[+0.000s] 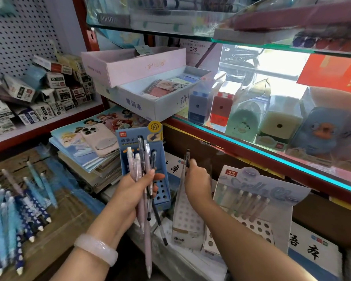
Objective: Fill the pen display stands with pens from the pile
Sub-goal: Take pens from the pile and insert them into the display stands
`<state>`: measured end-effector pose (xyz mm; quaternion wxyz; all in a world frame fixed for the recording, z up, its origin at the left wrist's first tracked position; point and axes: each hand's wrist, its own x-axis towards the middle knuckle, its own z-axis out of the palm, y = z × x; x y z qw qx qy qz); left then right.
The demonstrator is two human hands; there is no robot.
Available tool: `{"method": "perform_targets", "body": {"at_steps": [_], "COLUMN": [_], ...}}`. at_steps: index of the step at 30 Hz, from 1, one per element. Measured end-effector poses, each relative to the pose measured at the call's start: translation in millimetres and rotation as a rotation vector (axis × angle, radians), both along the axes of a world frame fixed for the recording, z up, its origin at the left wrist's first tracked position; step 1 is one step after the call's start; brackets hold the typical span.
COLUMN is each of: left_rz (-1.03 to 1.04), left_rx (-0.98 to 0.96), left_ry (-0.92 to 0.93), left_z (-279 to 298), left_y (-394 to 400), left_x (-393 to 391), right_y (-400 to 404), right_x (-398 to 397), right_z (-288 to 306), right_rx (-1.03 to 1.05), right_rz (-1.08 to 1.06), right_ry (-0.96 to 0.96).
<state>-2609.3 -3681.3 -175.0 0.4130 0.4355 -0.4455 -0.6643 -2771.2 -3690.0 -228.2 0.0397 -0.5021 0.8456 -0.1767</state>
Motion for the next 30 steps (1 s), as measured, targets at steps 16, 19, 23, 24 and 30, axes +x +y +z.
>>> {"method": "perform_targets", "body": {"at_steps": [16, 19, 23, 24, 30], "left_rz": [0.020, 0.032, 0.044, 0.046, 0.051], "left_rx": [0.010, 0.015, 0.010, 0.006, 0.008], "left_ry": [0.005, 0.006, -0.002, -0.002, 0.021], "left_z": [1, 1, 3, 3, 3], "left_y": [-4, -3, 1, 1, 3], "left_x": [-1, -2, -4, -4, -5], "right_y": [-1, 4, 5, 6, 13], "right_x": [-10, -11, -6, -4, 4], "right_z": [-21, -21, -18, -18, -15], "right_rx": [0.145, 0.145, 0.107, 0.098, 0.008], "right_rz": [0.138, 0.165, 0.138, 0.127, 0.058], "right_ry": [-0.213, -0.227, -0.259, -0.263, -0.287]}}
